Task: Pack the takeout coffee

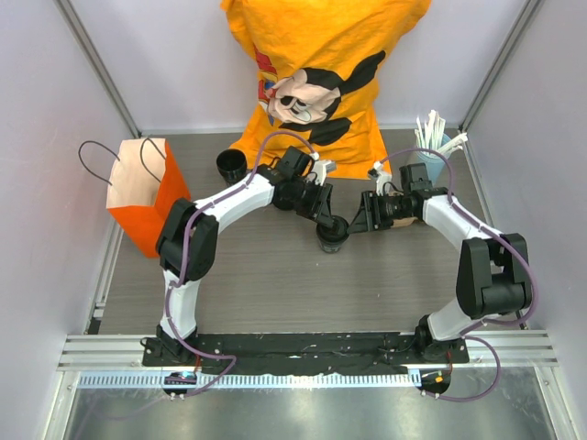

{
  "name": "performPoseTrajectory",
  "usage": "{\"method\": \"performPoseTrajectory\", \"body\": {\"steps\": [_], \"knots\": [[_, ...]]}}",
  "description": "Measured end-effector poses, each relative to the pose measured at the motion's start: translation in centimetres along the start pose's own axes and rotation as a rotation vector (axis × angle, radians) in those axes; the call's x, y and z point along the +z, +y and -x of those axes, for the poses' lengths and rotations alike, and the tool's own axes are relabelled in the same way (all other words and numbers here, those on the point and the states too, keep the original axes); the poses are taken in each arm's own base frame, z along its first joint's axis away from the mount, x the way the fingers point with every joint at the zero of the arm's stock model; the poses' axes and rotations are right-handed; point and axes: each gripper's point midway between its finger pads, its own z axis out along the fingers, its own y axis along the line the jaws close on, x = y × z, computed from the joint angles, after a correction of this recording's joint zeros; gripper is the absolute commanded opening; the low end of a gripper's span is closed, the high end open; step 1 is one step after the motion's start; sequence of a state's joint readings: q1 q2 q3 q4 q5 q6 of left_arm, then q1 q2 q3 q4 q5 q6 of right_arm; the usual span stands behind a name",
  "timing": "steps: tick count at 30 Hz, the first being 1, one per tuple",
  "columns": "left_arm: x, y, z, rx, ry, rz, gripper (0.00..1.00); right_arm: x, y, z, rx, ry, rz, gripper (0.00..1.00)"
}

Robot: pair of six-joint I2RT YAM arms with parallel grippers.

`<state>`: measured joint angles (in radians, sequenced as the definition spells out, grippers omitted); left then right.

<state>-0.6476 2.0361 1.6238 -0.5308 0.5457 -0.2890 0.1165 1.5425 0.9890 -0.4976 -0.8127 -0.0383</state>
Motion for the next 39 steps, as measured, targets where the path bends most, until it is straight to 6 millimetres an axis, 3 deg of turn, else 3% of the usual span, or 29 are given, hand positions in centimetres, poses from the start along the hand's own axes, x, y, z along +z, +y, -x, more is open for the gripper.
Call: {"method": "performPoseTrajectory", "body": {"steps": [11,39], "knots": [[0.0,0.0,0.0,0.0,-0.008,0.001,0.0,0.9,-1.2,-0.2,0.041,0.012,-0.014,0.55],[-0.3,0.4,0.2,-0.007,-0.036,0.029,0.0,1.4,-1.6,1.2,0.07,0.003,-0.018,0.53]]}}
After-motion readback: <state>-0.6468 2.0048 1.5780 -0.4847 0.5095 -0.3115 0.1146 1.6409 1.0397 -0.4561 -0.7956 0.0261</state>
